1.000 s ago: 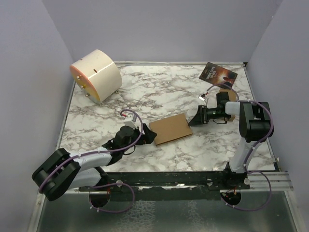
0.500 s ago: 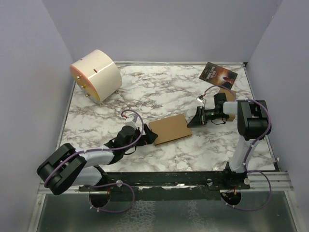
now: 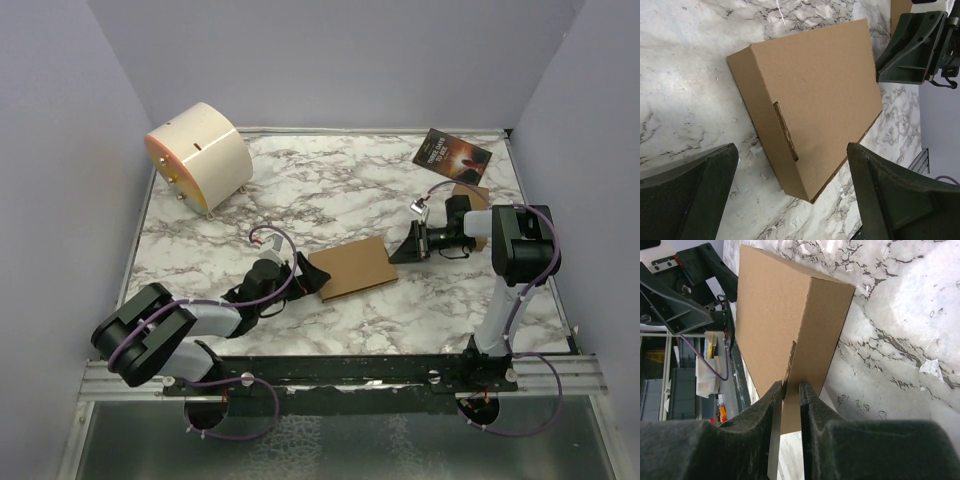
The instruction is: Fold the paper box
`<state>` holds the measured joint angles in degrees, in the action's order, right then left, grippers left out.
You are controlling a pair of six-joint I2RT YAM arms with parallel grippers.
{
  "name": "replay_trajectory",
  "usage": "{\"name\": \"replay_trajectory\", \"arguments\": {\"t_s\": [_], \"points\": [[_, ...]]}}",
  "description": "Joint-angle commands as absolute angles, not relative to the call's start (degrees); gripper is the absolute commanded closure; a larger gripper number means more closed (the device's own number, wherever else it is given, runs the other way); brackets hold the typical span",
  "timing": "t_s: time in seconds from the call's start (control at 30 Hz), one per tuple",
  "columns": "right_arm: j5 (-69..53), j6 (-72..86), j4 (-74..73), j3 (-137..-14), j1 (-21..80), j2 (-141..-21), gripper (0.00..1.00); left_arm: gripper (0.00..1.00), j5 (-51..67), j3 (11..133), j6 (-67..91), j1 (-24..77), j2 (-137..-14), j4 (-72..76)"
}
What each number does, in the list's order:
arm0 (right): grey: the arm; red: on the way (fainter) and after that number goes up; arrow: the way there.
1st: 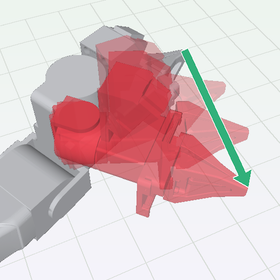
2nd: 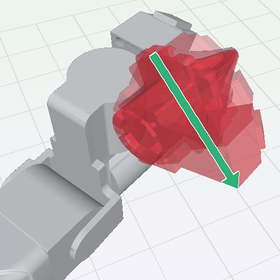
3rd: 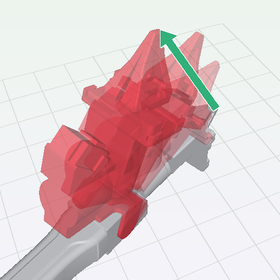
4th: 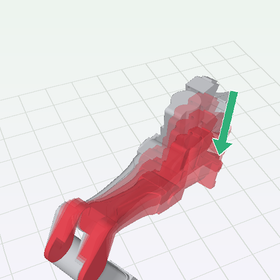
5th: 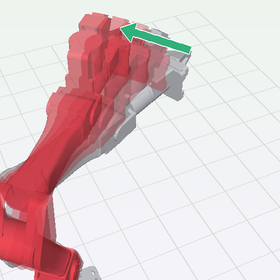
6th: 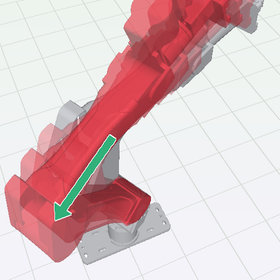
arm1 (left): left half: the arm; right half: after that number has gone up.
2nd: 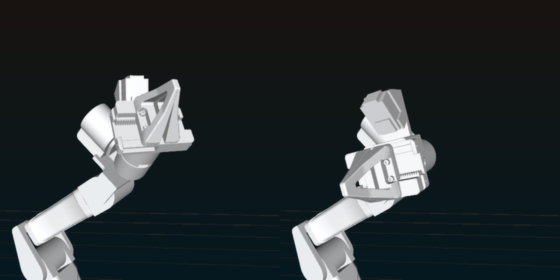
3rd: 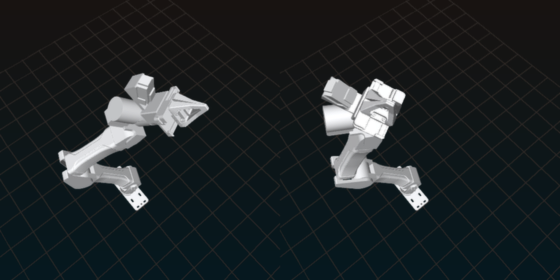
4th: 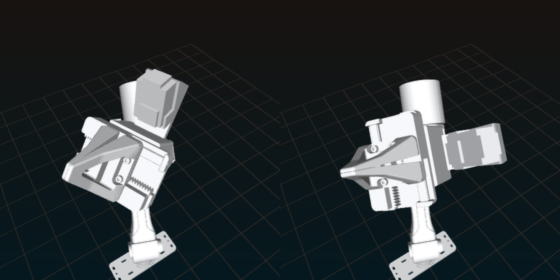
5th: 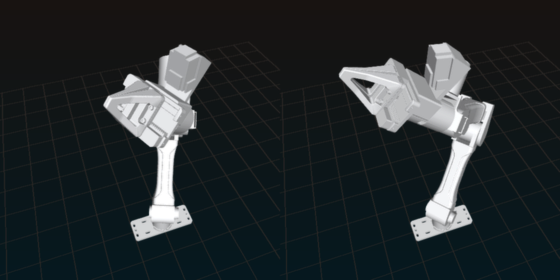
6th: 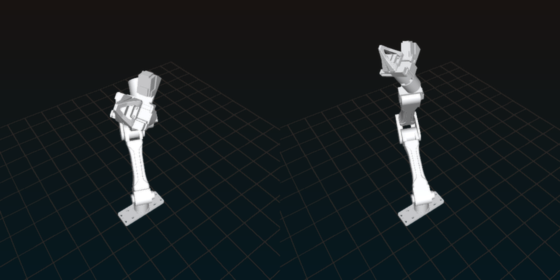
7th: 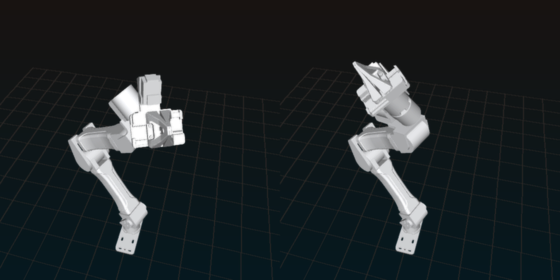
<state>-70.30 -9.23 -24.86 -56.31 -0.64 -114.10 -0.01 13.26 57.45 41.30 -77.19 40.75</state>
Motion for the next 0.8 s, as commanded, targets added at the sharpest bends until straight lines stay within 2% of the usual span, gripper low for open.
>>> {"name": "replay_trajectory", "arguments": {"t_s": [0.0, 0.2, 0.77], "points": [[-68.2, -10.1, -24.5, -56.5, -1.8, -115.8, 0.82, 0.06, 2.5, 13.6, 59.7, 40.9, -80.0, 45.7], [-67.6, -10.3, -24.7, -56.3, -2.8, -115.7, 0.84, 0.07, 2.4, 11.6, 63.1, 40.9, -83.2, 52.6], [-66.5, -10.6, -24.9, -56.2, -4.3, -116.7, 0.84, 0.11, 3.9, 12.5, 64.7, 40.9, -86.7, 55.7]]}}
